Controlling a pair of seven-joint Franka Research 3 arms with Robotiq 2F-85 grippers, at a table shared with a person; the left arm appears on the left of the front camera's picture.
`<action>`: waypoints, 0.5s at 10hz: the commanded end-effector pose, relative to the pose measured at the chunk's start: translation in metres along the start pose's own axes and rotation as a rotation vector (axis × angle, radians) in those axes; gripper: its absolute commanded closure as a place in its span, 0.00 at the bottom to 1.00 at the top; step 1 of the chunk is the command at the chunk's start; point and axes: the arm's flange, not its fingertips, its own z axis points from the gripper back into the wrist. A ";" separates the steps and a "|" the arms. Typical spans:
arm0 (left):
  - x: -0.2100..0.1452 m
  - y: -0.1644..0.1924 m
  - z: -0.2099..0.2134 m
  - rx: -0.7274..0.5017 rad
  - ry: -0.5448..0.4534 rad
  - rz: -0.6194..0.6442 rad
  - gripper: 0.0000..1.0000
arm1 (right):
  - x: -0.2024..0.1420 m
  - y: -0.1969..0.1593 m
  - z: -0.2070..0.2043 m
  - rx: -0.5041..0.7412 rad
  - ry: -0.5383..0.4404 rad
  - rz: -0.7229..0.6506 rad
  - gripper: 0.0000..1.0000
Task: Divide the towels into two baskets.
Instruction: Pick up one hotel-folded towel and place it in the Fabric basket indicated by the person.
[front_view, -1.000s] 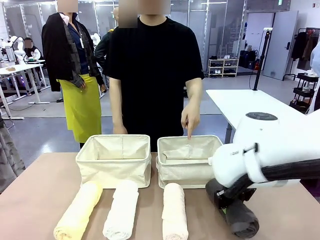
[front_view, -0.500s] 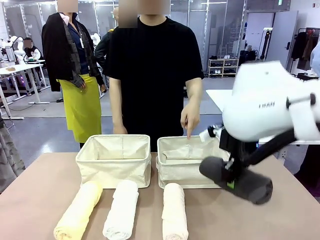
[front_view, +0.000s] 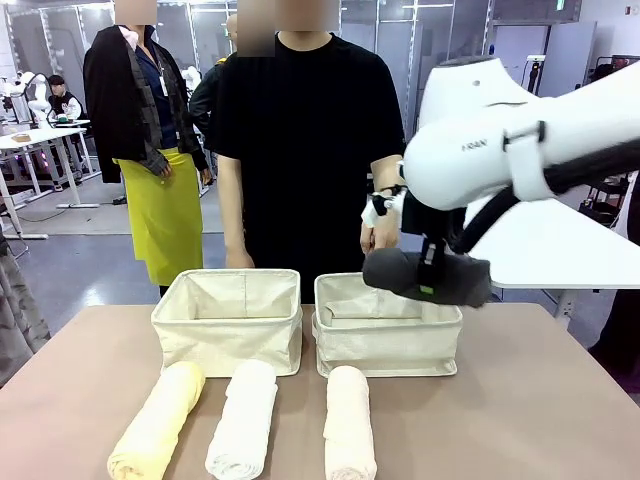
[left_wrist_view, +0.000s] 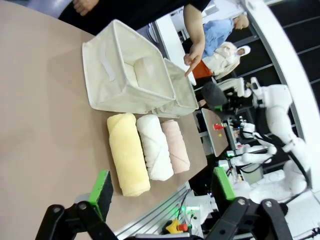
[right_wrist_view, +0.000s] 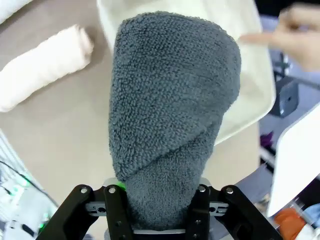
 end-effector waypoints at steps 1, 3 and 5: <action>0.001 -0.001 0.003 -0.022 -0.013 -0.016 0.00 | 0.034 -0.033 -0.008 0.030 -0.008 0.162 0.64; 0.001 -0.001 0.003 -0.022 -0.013 -0.016 0.00 | 0.058 -0.052 -0.019 0.072 -0.015 0.218 0.64; 0.001 -0.001 0.003 -0.022 -0.013 -0.016 0.00 | 0.048 -0.043 -0.026 0.038 -0.027 0.179 0.64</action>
